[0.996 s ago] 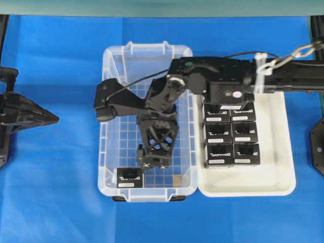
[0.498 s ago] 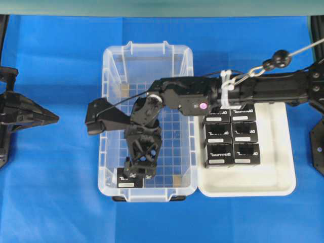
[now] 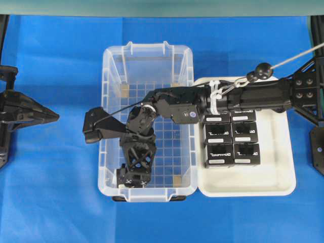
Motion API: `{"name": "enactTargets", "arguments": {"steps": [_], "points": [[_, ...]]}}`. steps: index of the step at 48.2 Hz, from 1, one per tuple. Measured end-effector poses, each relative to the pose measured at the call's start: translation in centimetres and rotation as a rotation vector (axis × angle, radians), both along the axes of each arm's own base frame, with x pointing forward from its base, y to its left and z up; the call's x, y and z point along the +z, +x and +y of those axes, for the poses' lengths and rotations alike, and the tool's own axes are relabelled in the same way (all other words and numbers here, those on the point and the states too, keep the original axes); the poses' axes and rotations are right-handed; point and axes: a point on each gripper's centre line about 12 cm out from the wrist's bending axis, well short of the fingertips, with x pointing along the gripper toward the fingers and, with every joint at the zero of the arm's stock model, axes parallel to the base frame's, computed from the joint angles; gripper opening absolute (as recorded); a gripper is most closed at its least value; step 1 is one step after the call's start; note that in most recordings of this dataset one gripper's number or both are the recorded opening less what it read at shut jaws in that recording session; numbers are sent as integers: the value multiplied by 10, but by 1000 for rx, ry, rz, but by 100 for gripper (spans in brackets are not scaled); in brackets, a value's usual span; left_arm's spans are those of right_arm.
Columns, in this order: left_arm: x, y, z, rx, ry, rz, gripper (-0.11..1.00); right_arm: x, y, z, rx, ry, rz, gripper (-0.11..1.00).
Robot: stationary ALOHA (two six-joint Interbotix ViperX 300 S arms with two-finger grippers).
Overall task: Pick the box from inside the plastic case
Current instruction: 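Lower the open right gripper down onto the black box, then close the right gripper around the black box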
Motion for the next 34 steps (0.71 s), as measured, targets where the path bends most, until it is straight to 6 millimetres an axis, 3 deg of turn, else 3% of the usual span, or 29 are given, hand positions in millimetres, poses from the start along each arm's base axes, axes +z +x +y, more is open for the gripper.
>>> {"name": "enactTargets", "arguments": {"steps": [11, 22, 34], "points": [[-1, 0, 0, 2, 0, 2, -6, -2, 1, 2, -2, -8, -10, 100], [-2, 0, 0, 2, 0, 5, -6, -7, 0, -8, 11, -78, -17, 100], [-2, 0, 1, 3, 0, 5, -6, -8, -1, -47, -41, -113, -10, 100]]}}
